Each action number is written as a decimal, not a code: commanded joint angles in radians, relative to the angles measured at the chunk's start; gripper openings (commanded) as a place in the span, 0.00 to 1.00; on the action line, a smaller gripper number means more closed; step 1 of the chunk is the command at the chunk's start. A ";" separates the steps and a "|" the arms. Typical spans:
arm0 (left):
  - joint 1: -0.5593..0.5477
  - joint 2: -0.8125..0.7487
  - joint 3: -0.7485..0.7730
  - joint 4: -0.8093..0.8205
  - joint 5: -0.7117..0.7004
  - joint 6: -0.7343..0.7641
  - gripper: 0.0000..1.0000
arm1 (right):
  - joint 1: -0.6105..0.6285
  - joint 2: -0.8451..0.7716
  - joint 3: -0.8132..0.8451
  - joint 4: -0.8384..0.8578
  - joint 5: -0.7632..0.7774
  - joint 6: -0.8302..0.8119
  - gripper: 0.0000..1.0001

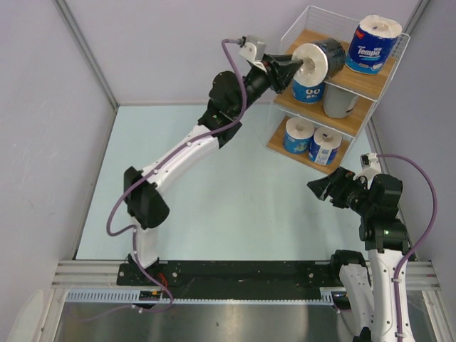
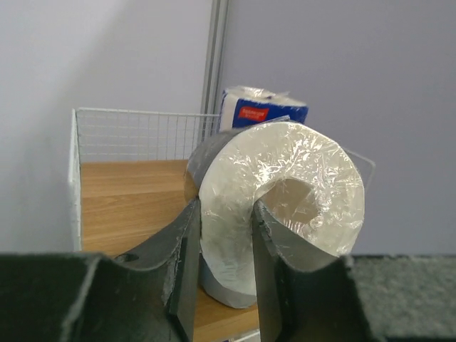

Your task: Place and organize the paper towels onto the shelf

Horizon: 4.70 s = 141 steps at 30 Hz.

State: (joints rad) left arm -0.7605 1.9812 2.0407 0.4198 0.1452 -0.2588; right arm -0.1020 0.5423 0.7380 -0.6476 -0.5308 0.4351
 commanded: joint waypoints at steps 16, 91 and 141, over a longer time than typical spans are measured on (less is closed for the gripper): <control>0.004 -0.982 -1.046 -0.094 -0.354 -0.013 0.02 | -0.005 -0.013 -0.008 0.012 -0.005 0.008 0.87; -0.181 -1.225 -1.662 -0.319 -0.624 -0.217 1.00 | 0.995 0.757 0.078 0.447 0.718 0.275 0.79; -0.181 -0.992 -1.482 -0.612 -0.981 -0.264 1.00 | 0.729 0.853 1.174 -0.096 0.911 -0.180 0.41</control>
State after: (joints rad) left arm -0.9367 1.0321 0.5705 -0.1886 -0.8494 -0.5201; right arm 0.6556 1.3113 1.7115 -0.7055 0.3504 0.3397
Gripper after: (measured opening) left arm 0.996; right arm 0.479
